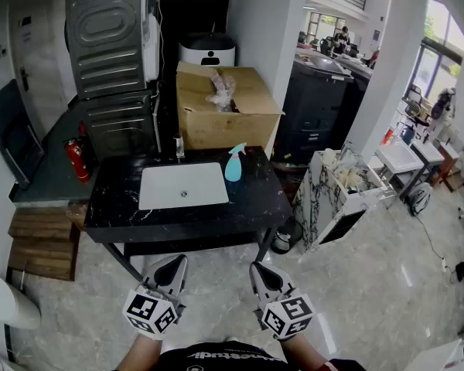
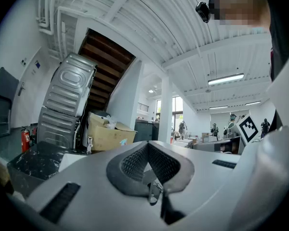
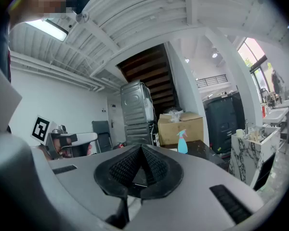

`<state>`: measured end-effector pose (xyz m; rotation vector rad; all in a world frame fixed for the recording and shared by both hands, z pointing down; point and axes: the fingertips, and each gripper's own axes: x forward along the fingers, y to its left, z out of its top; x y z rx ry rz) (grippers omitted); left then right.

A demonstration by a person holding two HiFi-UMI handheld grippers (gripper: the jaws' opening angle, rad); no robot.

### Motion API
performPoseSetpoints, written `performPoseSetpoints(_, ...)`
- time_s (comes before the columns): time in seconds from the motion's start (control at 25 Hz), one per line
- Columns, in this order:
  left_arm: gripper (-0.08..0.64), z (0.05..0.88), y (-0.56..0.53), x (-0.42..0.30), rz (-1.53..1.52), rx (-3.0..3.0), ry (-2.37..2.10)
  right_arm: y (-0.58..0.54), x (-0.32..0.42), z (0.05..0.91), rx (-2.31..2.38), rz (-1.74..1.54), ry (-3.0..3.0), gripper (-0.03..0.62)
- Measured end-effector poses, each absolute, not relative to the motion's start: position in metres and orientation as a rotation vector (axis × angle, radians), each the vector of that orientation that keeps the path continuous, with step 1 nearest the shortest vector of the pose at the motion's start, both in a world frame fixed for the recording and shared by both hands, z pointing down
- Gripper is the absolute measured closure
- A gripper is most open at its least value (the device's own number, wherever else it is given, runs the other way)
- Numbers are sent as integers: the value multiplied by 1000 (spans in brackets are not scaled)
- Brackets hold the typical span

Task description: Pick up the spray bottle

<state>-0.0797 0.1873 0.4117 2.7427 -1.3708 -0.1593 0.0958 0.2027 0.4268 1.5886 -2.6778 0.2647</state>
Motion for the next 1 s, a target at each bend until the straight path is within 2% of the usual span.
performPoseSetpoints(1.0,545,415,175,-49,-149,2721,-1408,191,131,431,1570,303,-2729,555)
